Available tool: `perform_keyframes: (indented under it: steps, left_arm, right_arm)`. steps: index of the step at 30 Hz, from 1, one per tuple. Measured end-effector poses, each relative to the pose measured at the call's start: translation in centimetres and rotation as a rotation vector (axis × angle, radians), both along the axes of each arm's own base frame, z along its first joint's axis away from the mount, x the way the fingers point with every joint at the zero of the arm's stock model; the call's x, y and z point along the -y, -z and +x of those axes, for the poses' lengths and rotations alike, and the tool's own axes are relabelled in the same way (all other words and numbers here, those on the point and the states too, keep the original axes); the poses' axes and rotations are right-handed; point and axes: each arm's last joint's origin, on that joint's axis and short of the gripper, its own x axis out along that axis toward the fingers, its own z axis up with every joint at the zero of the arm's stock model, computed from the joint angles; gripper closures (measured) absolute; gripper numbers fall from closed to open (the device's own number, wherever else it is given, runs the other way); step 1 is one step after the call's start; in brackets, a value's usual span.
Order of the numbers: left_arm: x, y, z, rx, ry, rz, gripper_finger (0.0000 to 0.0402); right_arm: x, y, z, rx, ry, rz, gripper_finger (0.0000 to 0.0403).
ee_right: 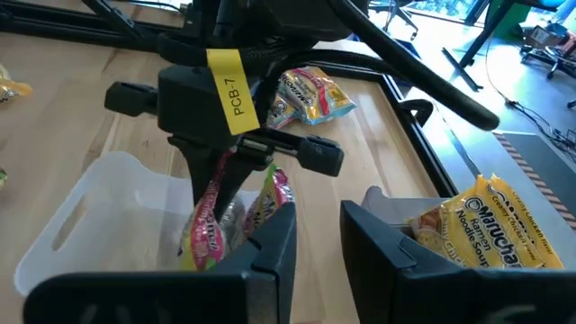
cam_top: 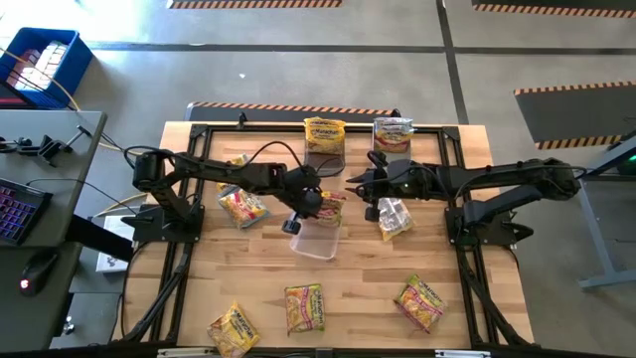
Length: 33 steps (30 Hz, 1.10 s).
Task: Sort Maruchan noodles
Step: Put the green noodle pack into the transparent bin
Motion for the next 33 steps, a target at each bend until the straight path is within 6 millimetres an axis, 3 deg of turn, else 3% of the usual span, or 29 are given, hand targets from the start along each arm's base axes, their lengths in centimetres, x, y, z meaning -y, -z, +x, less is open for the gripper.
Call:
perform_keyframes:
  steps: [7, 12, 21, 33]
  left_arm:
    - [0.0, 0.0, 0.0, -0.002, -0.013, 0.019, 0.0327]
    - [0.0, -0.1, 0.1, 0.014, -0.015, 0.022, 0.0291]
    - [-0.4, -0.4, 0.6, 0.068, -0.066, 0.086, 0.0285]
    - [-0.5, -0.6, 0.7, 0.087, -0.101, 0.132, 0.0284]
  right_arm:
    - [0.0, 0.1, 0.2, -0.002, -0.015, 0.007, 0.0331]
    - [0.0, 1.3, 1.0, -0.045, -0.015, 0.008, 0.0331]
    - [-0.2, 3.6, 2.3, -0.137, 0.005, 0.052, 0.0332]
    - [-0.6, 4.3, 2.6, -0.161, -0.043, 0.117, 0.0332]
